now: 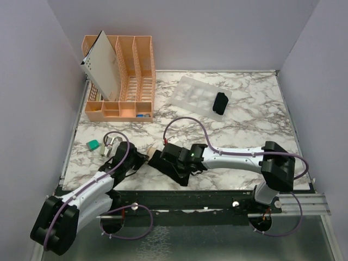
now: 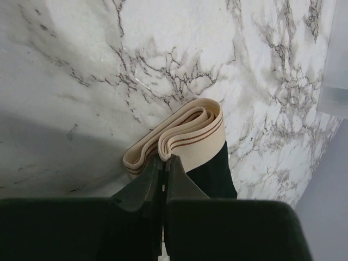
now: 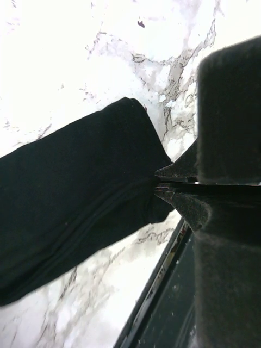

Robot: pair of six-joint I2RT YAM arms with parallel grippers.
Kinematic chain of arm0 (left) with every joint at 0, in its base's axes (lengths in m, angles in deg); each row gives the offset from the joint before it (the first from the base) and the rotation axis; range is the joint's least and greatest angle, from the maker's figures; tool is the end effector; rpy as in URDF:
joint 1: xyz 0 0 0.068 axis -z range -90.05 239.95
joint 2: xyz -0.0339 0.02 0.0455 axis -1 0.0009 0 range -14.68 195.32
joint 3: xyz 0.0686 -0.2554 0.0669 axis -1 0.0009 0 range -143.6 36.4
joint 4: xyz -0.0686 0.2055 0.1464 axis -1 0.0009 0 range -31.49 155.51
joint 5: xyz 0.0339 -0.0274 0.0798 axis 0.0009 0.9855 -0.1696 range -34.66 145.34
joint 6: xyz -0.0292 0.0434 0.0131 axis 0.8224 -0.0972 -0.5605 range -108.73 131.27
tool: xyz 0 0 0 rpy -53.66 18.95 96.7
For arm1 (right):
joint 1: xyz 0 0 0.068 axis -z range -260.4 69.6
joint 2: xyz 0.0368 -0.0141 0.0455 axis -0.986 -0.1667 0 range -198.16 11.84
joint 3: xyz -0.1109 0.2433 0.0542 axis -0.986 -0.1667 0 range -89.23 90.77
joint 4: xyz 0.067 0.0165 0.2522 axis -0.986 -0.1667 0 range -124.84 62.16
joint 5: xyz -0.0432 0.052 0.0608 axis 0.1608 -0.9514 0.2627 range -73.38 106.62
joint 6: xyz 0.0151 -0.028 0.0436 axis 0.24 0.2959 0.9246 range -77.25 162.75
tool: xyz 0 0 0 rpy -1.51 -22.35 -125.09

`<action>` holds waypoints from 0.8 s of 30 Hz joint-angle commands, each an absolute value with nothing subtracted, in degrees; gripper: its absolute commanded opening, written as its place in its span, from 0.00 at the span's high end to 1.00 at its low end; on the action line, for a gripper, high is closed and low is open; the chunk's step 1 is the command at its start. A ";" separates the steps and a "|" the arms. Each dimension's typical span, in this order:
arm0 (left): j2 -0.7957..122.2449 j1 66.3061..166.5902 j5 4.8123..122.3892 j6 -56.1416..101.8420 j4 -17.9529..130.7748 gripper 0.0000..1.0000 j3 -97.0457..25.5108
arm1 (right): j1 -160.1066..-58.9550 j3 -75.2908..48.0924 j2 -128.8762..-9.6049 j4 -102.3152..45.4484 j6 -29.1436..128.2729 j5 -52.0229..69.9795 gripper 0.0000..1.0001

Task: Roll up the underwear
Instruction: Fold the underwear at the center of the board.

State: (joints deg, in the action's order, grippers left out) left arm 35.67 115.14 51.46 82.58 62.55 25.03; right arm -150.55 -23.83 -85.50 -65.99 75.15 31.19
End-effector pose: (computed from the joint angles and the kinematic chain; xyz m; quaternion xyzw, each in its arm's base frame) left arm 0.1456 -0.0659 0.1345 -0.3714 0.8381 -0.2765 0.2884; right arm 0.1206 0.3077 0.1946 -0.2953 0.9316 0.0557 0.2048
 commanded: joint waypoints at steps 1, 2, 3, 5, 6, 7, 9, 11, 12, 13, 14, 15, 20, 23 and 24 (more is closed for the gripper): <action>39.65 114.95 51.89 81.77 59.70 1.00 24.92 | -150.89 -21.23 -82.41 -68.49 73.14 32.51 0.97; 40.55 114.91 52.13 81.88 58.98 1.00 24.82 | -150.88 -21.35 -82.35 -68.17 72.63 31.85 0.96; 41.19 114.91 52.18 81.97 58.78 1.00 24.80 | -150.89 -21.45 -82.46 -67.94 72.41 31.06 0.96; 42.22 114.91 52.24 82.30 56.33 1.00 24.76 | -150.89 -21.74 -83.04 -67.38 72.05 29.17 0.96; 42.53 114.91 52.22 82.47 56.17 1.00 24.65 | -150.94 -22.04 -83.26 -67.19 72.07 28.37 0.96; 42.80 114.91 51.95 82.64 56.18 1.00 24.51 | -151.04 -22.54 -83.52 -66.99 72.08 27.86 0.96; 42.74 114.83 51.09 82.64 56.67 1.00 24.37 | -151.27 -23.80 -83.90 -66.81 71.79 26.89 0.96; 42.56 114.82 50.37 82.70 56.73 1.00 24.49 | -151.60 -24.77 -84.26 -66.53 71.25 25.77 0.96; 42.61 114.82 50.30 82.72 56.35 1.00 24.72 | -151.78 -25.18 -84.49 -66.26 70.97 24.99 0.96; 42.76 114.74 50.25 82.80 55.95 1.00 24.90 | -152.04 -25.50 -84.80 -65.76 70.72 24.18 0.96; 43.12 114.74 50.31 82.81 55.40 1.00 25.03 | -152.18 -25.89 -85.21 -65.24 70.44 23.35 0.96; 43.52 114.69 50.37 82.81 54.73 1.00 25.20 | -152.39 -26.00 -85.85 -64.91 70.40 22.69 0.96; 45.01 114.24 50.76 82.34 52.51 1.00 25.49 | -153.26 -27.18 -89.48 -64.15 71.22 22.16 0.96; 45.00 113.75 50.70 81.95 52.63 1.00 25.48 | -153.42 -28.01 -91.50 -65.24 72.19 24.55 0.94; 45.01 113.58 50.68 81.86 52.77 1.00 25.50 | -153.44 -28.27 -91.67 -65.15 72.25 24.91 0.91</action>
State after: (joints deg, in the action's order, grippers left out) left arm 44.19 114.79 52.42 82.82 51.49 24.61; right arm -152.63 -26.27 -89.26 -62.86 71.66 24.65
